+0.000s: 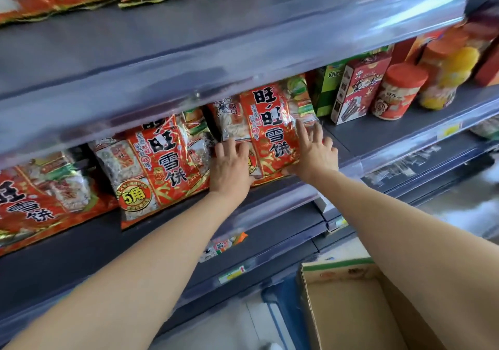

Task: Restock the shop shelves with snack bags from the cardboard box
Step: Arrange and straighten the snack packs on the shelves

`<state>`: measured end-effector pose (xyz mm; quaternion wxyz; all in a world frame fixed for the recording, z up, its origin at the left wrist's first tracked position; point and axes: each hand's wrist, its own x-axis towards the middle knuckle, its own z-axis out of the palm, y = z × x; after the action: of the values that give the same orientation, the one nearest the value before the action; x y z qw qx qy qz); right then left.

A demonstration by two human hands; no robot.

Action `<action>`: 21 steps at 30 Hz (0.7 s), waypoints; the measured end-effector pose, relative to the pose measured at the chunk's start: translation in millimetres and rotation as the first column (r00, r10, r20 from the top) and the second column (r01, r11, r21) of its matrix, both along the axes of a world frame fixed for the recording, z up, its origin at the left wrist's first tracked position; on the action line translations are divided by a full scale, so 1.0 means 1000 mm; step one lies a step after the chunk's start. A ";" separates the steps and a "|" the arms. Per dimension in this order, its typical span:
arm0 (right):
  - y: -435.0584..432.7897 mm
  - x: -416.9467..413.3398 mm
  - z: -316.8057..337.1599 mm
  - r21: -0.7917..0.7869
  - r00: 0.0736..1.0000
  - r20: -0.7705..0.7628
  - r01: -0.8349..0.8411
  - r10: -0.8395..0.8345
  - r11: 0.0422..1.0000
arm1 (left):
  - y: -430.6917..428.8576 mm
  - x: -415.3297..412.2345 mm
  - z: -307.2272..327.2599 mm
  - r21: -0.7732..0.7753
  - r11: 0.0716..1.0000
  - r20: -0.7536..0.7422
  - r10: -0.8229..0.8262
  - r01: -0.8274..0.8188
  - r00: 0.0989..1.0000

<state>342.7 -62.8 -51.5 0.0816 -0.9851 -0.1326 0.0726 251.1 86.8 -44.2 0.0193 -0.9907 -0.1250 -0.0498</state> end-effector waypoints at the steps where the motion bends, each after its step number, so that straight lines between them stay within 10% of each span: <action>1: 0.005 0.004 -0.003 0.017 1.000 0.017 0.003 -0.003 1.000 | 0.002 0.004 -0.002 0.006 1.000 0.013 0.011 -0.011 1.000; 14: 0.057 0.055 -0.017 0.072 0.943 0.329 0.023 -0.046 0.997 | 0.025 0.048 -0.001 0.161 0.984 0.116 0.055 -0.074 0.992; 21: 0.047 0.041 -0.020 0.187 0.968 0.251 -0.025 -0.023 0.982 | 0.022 0.035 -0.010 0.149 0.989 0.065 -0.009 -0.001 0.998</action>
<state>384.0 -15.5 -71.9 0.1569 -0.9741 -0.1486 -0.0659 286.3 108.4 -54.4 0.0889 -0.9846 -0.1196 -0.0916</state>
